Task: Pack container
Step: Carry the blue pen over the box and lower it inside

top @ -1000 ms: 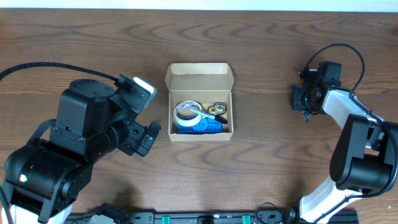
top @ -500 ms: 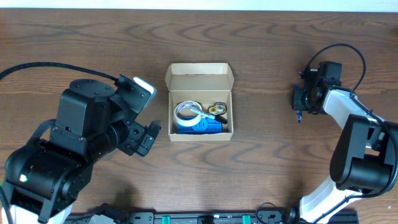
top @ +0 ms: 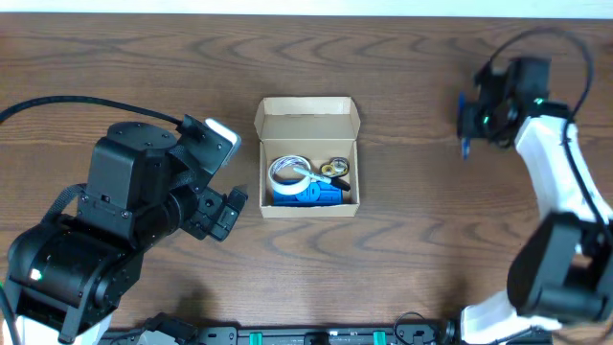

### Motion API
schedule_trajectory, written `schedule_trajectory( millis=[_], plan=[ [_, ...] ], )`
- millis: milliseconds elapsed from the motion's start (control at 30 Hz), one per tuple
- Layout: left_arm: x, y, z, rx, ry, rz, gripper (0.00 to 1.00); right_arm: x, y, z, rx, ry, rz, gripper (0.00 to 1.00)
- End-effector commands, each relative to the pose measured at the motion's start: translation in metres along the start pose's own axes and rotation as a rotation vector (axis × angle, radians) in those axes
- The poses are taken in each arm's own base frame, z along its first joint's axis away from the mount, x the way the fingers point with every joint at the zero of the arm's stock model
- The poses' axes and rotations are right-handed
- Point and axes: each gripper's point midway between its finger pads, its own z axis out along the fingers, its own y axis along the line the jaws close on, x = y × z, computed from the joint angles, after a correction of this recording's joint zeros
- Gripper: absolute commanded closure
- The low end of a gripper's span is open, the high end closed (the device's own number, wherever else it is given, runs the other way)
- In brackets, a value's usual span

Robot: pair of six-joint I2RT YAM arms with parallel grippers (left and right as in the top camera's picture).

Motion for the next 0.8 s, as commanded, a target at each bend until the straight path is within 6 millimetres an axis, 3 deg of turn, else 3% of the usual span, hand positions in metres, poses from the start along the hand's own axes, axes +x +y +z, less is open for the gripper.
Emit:
schedule_trajectory(
  millis=[0,67,167,300,567,767],
  plan=[
    [-0.003,0.002,-0.004,-0.011,-0.012,-0.012,0.05,-0.046,0.053,-0.059,-0.122,-0.178,-0.124,0.99],
    [-0.003,0.002,-0.004,-0.011,-0.012,-0.012,0.05,-0.055,0.087,-0.081,-0.204,-0.239,-0.237,0.99],
    [-0.003,0.002,-0.004,-0.011,-0.012,-0.012,0.05,-0.052,0.141,-0.104,-0.324,-0.298,-0.440,0.99],
    [-0.003,0.002,-0.004,-0.011,-0.012,-0.012,0.05,-0.032,0.197,-0.109,-0.410,-0.298,-0.650,0.99],
    [-0.003,0.002,-0.004,-0.011,-0.012,-0.012,0.05,0.037,0.269,-0.081,-0.549,-0.150,-1.034,0.99],
    [-0.003,0.002,-0.004,-0.011,-0.012,-0.012,0.05,0.072,0.290,-0.042,-0.601,-0.008,-1.096,0.99]
  ],
)
